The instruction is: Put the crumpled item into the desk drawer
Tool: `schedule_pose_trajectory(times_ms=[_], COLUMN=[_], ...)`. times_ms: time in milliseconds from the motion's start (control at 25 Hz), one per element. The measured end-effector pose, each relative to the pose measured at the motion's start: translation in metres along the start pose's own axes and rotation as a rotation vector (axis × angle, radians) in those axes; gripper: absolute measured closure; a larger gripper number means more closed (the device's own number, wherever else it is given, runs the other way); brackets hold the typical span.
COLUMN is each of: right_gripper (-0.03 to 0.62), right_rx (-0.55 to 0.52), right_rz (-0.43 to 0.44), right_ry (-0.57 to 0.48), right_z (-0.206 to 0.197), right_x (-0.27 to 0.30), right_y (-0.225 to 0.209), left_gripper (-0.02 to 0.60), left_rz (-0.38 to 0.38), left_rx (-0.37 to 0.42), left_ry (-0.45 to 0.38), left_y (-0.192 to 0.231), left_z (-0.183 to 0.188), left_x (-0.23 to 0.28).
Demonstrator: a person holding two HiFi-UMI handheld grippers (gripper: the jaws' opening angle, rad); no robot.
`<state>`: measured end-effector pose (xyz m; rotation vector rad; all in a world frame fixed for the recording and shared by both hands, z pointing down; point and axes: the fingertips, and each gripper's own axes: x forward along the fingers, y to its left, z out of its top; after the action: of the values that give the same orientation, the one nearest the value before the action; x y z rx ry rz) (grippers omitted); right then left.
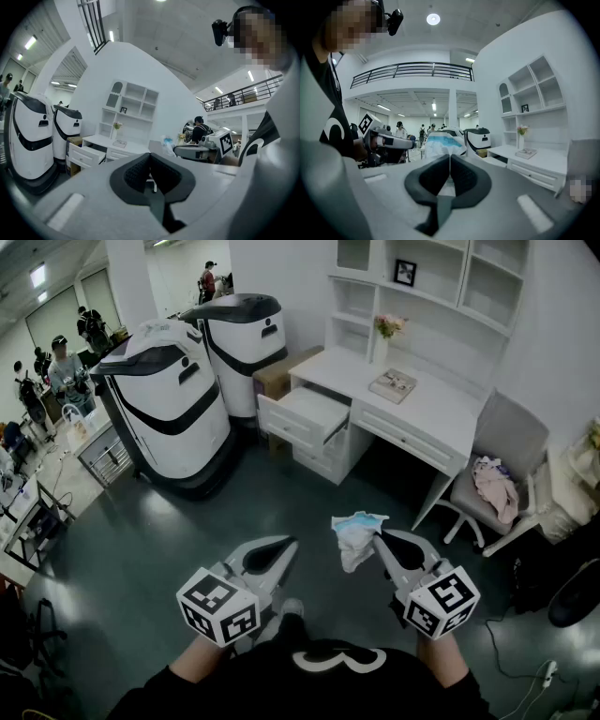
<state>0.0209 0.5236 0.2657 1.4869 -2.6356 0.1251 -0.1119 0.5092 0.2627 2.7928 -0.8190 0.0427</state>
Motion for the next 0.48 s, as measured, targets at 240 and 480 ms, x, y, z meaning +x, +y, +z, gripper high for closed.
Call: schedule_pose_trajectory(times_ms=[240, 480], right_gripper=[0.588, 0.588], right_rx=[0.002, 0.012], right_rz=[-0.008, -0.028], right_ry=[-0.012, -0.027], right_z=[0.002, -0.001], right_x=[-0.019, -0.023], right_y=[-0.003, -0.015], left_gripper=[0.572, 0.572], left_rz=[-0.015, -0.023], left_rx=[0.022, 0.031], left_ry=[0.013, 0.014], left_y=[-0.022, -0.023], left_z=[0.0, -0.001], left_x=[0.001, 0.012])
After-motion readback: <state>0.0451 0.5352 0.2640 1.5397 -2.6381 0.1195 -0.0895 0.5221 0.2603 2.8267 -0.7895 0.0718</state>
